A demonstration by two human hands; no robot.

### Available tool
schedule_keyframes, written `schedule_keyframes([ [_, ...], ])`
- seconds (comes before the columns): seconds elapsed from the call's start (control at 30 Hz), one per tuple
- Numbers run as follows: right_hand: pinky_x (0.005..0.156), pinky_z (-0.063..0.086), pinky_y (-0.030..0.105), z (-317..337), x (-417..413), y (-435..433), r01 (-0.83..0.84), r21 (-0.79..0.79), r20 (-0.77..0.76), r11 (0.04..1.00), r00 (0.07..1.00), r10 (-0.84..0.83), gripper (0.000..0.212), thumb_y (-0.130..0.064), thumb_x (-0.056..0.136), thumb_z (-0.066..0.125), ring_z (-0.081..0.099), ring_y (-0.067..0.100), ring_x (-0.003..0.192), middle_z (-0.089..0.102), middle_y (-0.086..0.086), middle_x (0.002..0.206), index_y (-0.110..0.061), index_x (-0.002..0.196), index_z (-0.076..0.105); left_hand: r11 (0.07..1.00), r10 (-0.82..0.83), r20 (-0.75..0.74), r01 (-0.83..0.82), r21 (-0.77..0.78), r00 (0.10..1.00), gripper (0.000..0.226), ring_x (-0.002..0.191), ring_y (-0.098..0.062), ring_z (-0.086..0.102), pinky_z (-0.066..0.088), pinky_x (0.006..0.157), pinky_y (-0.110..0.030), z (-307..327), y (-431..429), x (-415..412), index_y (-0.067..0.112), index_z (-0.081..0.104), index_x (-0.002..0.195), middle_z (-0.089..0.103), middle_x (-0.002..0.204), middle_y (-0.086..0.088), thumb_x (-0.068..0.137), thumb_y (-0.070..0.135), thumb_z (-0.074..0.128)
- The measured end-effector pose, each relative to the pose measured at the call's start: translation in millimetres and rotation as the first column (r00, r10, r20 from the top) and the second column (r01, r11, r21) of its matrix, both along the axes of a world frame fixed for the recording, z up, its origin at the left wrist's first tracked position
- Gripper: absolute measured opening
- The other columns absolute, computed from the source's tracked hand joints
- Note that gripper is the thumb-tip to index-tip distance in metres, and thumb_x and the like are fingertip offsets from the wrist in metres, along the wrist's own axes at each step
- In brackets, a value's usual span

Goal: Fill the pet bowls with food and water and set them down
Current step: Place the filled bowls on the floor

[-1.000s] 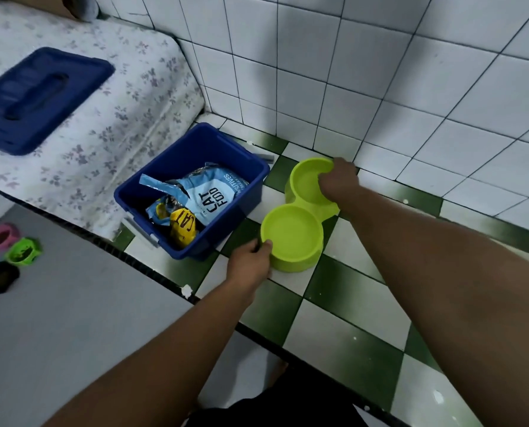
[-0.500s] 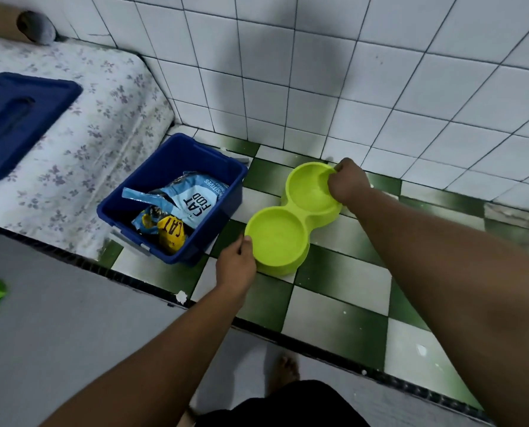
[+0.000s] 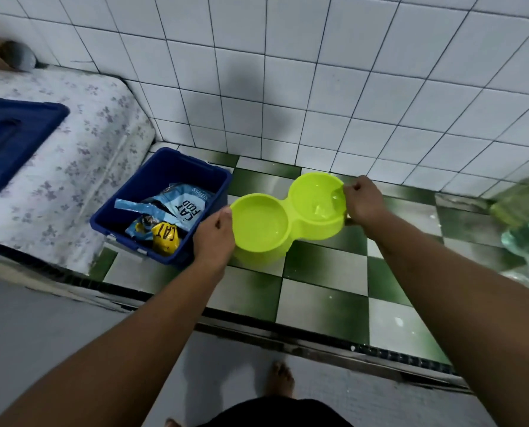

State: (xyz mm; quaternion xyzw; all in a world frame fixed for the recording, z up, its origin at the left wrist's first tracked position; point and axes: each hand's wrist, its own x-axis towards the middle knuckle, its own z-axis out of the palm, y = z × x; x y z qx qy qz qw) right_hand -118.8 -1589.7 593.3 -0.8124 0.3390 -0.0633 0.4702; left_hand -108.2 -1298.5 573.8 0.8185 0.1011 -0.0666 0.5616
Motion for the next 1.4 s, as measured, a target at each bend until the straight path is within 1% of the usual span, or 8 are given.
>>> schedule_keyframes([
  [0.23,0.073,0.057,0.060,37,2,11,0.018,-0.049,0.200,0.999,0.980,-0.008,0.027,-0.045,0.088,0.051,0.055,0.029,0.073,0.051,-0.002,0.070,-0.025,0.071,0.044,0.999,0.014,0.100,-0.009,-0.044,0.995,0.031,0.093,-0.022,0.060,0.047,0.073,-0.034,24,14,12,0.020,0.071,0.100,0.067,0.096,-0.002,0.105,0.040,0.047],
  [0.43,0.075,0.056,0.060,54,24,32,-0.045,0.001,0.257,0.999,0.966,0.043,0.029,-0.055,0.081,0.054,0.054,0.023,0.075,0.053,-0.004,0.072,-0.030,0.067,0.045,0.984,0.157,0.086,-0.148,-0.101,0.984,0.037,0.101,-0.017,0.065,0.052,0.082,-0.031,51,39,19,0.019,0.074,0.113,0.071,0.103,0.001,0.102,0.048,0.053],
  [0.7,0.068,0.059,0.059,71,31,92,-0.156,0.022,0.300,0.987,0.943,0.142,0.026,-0.049,0.087,0.055,0.057,0.022,0.077,0.056,-0.003,0.077,-0.033,0.068,0.047,0.930,0.327,0.089,-0.304,-0.207,0.941,0.030,0.082,-0.016,0.074,0.059,0.075,-0.034,72,96,24,0.026,0.078,0.084,0.078,0.081,0.004,0.095,0.050,0.064],
  [0.83,0.061,0.060,0.057,83,29,141,-0.208,0.045,0.344,0.977,0.921,0.180,0.026,-0.042,0.090,0.059,0.061,0.025,0.080,0.060,0.002,0.083,-0.028,0.071,0.049,0.887,0.406,0.072,-0.373,-0.273,0.911,0.045,0.072,-0.020,0.070,0.055,0.068,-0.036,80,145,9,0.013,0.077,0.080,0.075,0.079,-0.003,0.086,0.057,0.070],
  [0.93,0.071,0.059,0.057,92,27,184,-0.244,0.048,0.352,0.969,0.912,0.212,0.026,-0.057,0.078,0.058,0.065,0.033,0.088,0.060,-0.003,0.078,-0.034,0.067,0.051,0.851,0.455,0.068,-0.411,-0.326,0.888,0.039,0.061,-0.014,0.058,0.047,0.060,-0.025,92,188,-7,0.016,0.070,0.068,0.065,0.068,-0.006,0.088,0.050,0.072],
  [1.1,0.075,0.058,0.054,107,12,275,-0.315,0.022,0.391,0.949,0.876,0.282,0.031,-0.053,0.081,0.059,0.061,0.024,0.078,0.056,-0.004,0.072,-0.025,0.070,0.050,0.797,0.548,0.085,-0.489,-0.355,0.832,0.034,0.082,-0.023,0.074,0.060,0.080,-0.041,109,278,-42,0.019,0.075,0.068,0.078,0.087,-0.010,0.087,0.047,0.074],
  [1.3,0.071,0.058,0.043,106,-8,399,-0.417,0.046,0.399,0.908,0.841,0.366,0.033,-0.048,0.089,0.059,0.062,0.026,0.080,0.057,-0.001,0.073,-0.022,0.072,0.048,0.747,0.628,0.108,-0.559,-0.358,0.770,0.030,0.076,-0.020,0.065,0.057,0.074,-0.041,124,400,-92,0.019,0.075,0.070,0.073,0.081,-0.015,0.079,0.048,0.079],
  [1.4,0.075,0.059,0.054,106,-17,466,-0.494,0.099,0.405,0.863,0.813,0.419,0.034,-0.056,0.081,0.059,0.067,0.031,0.087,0.063,0.003,0.080,-0.025,0.072,0.051,0.691,0.695,0.090,-0.628,-0.358,0.713,0.033,0.067,-0.020,0.061,0.050,0.064,-0.033,130,462,-118,0.020,0.072,0.062,0.067,0.069,-0.007,0.082,0.044,0.080],
])
